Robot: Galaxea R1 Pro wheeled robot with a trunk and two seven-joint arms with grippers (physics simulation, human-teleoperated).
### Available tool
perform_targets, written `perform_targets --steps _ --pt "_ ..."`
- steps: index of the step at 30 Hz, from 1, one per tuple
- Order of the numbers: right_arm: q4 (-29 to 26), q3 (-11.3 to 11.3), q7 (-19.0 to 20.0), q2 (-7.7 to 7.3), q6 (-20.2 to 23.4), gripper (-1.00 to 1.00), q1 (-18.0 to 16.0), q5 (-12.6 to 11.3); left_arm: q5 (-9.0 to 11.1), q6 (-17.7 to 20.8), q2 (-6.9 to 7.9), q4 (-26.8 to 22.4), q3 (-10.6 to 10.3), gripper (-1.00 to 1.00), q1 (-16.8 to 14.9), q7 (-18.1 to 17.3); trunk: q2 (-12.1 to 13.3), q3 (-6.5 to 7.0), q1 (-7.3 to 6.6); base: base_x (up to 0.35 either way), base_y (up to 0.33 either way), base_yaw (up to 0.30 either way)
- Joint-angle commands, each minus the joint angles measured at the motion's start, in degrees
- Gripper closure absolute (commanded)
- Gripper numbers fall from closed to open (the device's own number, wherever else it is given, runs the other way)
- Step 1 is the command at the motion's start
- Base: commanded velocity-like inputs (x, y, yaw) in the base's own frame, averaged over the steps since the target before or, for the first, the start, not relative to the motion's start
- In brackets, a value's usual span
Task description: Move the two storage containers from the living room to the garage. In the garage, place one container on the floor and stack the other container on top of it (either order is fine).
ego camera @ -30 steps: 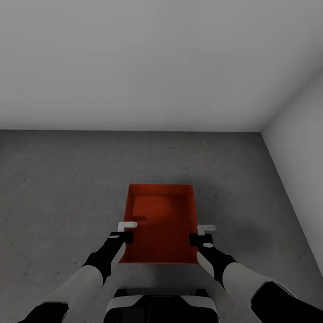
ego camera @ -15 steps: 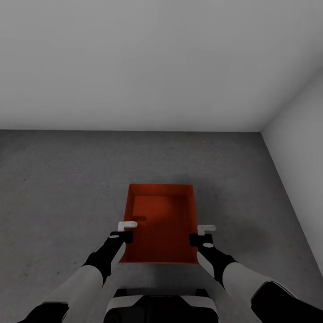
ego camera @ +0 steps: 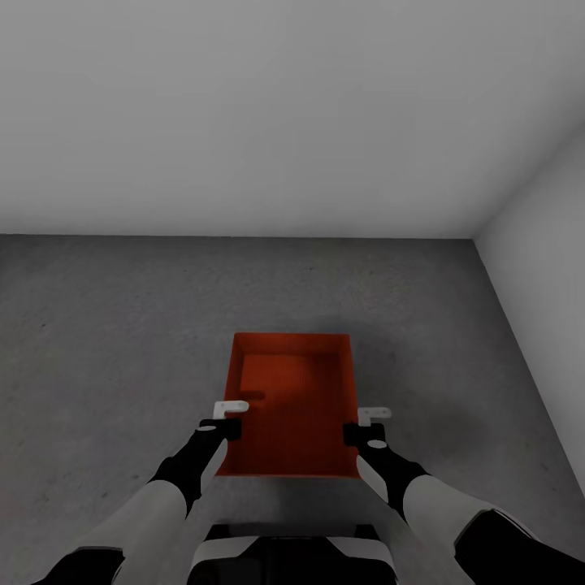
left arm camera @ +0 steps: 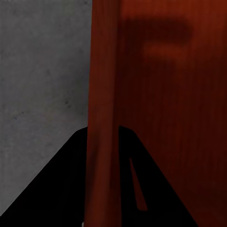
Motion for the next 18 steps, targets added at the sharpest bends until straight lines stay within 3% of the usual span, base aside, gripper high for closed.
perform_targets --steps 1,18 --pt "-0.11 -0.71 -0.05 -0.04 -1.31 1.0 -0.09 0.44 0.17 0.35 2.43 0.48 -0.32 1.0 0.03 0.31 -0.04 -0.03 0.01 0.0 0.0 0.0" --pt "-0.11 -0.71 -0.05 -0.04 -1.31 1.0 -0.09 0.44 0.17 0.33 2.46 0.57 -0.32 1.0 0.03 0.49 -0.04 -0.03 0.01 0.0 0.0 0.0"
